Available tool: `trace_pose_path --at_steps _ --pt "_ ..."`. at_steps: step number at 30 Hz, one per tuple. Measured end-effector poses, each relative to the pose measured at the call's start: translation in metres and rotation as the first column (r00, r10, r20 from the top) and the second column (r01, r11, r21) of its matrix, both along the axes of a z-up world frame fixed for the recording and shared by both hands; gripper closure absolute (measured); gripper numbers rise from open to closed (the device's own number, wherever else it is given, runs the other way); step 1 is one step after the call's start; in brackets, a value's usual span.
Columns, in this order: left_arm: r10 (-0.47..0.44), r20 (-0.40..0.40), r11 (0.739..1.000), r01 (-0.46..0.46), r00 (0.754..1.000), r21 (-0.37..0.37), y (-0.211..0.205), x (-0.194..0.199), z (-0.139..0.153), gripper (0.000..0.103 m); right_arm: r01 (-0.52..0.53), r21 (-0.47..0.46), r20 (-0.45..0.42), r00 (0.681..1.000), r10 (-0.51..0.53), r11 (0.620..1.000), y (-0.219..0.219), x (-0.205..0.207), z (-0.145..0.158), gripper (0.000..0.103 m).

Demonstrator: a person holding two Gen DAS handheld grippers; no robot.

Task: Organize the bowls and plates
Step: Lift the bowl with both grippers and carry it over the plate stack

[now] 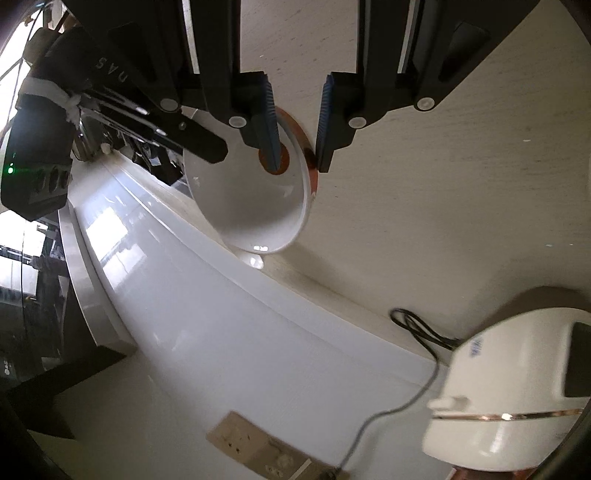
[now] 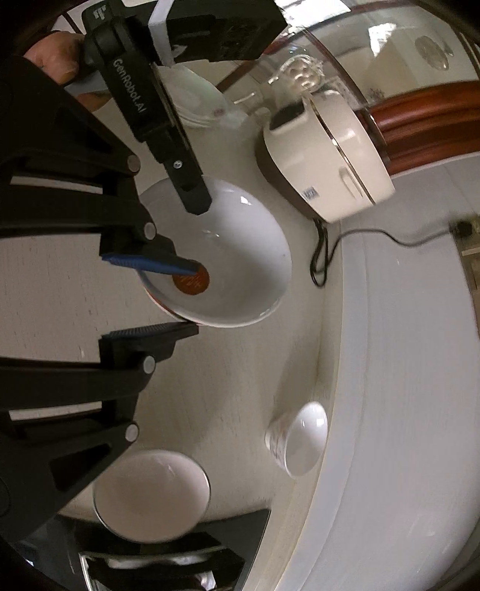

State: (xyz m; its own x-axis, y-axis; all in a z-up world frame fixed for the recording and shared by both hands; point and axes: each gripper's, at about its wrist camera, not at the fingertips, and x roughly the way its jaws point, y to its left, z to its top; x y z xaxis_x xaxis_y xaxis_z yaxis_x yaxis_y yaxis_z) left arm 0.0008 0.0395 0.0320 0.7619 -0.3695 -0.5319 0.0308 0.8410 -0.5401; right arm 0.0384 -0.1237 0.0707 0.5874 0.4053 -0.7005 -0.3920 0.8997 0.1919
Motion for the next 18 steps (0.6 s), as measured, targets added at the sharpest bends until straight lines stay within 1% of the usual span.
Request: trace_pose_path --at_steps 10,18 --pt "0.069 0.007 0.998 -0.069 0.998 0.009 0.040 -0.036 -0.001 0.083 -0.067 0.025 -0.008 0.998 0.067 0.997 0.042 -0.019 -0.005 0.074" --pt "0.126 0.019 0.992 -0.126 0.992 0.012 0.075 -0.061 0.002 0.083 -0.131 0.023 -0.007 0.991 0.131 0.991 0.077 -0.032 -0.005 0.074"
